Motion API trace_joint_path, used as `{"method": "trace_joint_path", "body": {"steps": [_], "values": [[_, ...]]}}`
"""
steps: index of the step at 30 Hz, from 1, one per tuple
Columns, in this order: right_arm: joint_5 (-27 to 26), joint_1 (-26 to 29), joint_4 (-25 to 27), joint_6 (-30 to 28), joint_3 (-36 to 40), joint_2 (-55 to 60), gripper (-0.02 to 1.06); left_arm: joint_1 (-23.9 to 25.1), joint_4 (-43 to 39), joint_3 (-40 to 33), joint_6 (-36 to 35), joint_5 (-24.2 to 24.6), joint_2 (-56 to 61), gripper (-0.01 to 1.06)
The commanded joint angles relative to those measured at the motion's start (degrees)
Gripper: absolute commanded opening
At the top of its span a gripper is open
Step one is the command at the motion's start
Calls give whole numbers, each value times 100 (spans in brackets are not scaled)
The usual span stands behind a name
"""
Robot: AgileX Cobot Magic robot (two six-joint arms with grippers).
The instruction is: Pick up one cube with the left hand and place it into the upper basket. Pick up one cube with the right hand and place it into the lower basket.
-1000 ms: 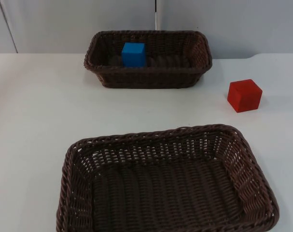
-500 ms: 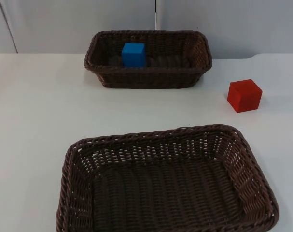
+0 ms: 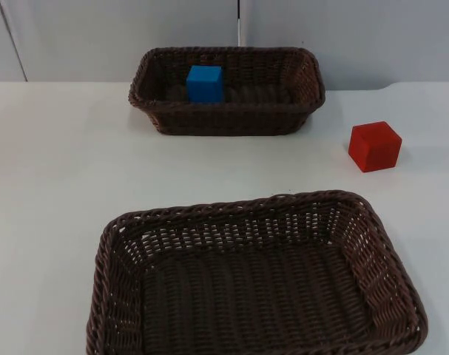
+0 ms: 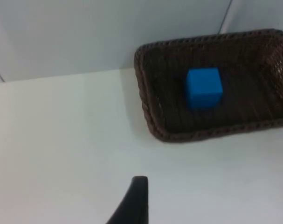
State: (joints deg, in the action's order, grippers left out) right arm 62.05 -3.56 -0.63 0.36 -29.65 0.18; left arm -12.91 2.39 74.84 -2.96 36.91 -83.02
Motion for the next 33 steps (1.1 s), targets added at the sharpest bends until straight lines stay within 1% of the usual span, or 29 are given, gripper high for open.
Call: {"method": "trace_joint_path", "body": {"steps": [1, 4, 6, 7, 12, 13, 18, 21, 24, 25, 30, 33], "values": [[-26, 42, -29, 4, 7, -18, 105, 15, -1, -446, -51, -381, 362, 87], [-26, 42, -29, 4, 7, -18, 105, 15, -1, -1184, -51, -644, 942, 87], [-26, 42, -29, 4, 7, -18, 105, 15, 3, -1570, -51, -689, 1301, 87], [-26, 42, -29, 4, 7, -18, 105, 15, 3, -1570, -51, -689, 1301, 87], [-26, 42, -29, 4, 7, -18, 105, 15, -1, -2290, -51, -728, 2035, 87], [-26, 42, -29, 4, 7, -18, 105, 15, -1, -2290, -51, -728, 2035, 87], [-26, 42, -19, 4, 7, -18, 105, 15, -1, -2883, -51, -726, 2763, 87], [-26, 42, -19, 4, 7, -18, 105, 15, -1, -3062, -51, -715, 3079, 87], [-26, 42, -19, 4, 7, -18, 105, 15, -1, -3186, -51, -430, 3481, 87], [-26, 42, -19, 4, 7, -18, 105, 15, -1, -3186, -51, -430, 3481, 87], [-26, 42, -19, 4, 7, -18, 105, 15, -1, -3347, -51, 153, 4123, 87], [-26, 42, -19, 4, 7, -18, 105, 15, -1, -3552, -51, 226, 4345, 87]]}}
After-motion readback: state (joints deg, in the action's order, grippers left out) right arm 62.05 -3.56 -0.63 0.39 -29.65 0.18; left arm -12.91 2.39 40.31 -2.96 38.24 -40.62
